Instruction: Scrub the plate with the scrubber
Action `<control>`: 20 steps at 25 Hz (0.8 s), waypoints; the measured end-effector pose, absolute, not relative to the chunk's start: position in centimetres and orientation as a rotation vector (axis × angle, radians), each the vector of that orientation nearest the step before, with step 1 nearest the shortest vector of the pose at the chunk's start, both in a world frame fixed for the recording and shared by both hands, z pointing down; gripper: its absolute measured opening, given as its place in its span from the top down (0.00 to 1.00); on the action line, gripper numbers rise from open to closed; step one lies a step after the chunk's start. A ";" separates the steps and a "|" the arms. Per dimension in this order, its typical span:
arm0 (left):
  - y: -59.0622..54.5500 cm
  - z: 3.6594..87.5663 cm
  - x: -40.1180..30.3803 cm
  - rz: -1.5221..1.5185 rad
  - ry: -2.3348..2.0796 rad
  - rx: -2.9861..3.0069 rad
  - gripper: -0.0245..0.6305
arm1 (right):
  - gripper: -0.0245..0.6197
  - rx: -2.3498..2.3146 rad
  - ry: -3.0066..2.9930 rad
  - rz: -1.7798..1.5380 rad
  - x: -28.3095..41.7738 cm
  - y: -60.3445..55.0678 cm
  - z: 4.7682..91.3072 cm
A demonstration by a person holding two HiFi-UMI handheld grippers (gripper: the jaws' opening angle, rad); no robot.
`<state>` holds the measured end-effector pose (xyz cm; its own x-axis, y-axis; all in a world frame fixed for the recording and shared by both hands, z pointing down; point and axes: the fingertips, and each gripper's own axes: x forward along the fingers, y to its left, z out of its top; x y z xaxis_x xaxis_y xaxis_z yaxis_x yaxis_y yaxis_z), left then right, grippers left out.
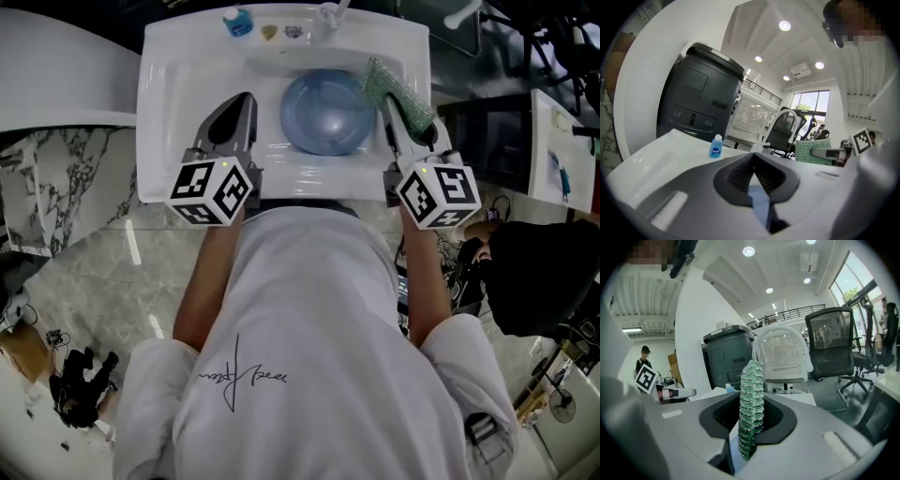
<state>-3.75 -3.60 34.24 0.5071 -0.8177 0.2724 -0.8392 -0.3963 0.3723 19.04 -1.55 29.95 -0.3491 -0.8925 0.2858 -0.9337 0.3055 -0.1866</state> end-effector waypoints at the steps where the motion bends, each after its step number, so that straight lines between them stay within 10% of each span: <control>1: -3.5 33.6 -4.0 0.049 -1.372 2.306 0.88 | 0.85 1.717 -2.442 0.461 18.8 -1.4 29.5; 20: -0.9 24.7 -5.1 -0.036 -1.562 2.498 0.88 | 0.86 1.647 -2.554 0.352 17.6 0.7 24.5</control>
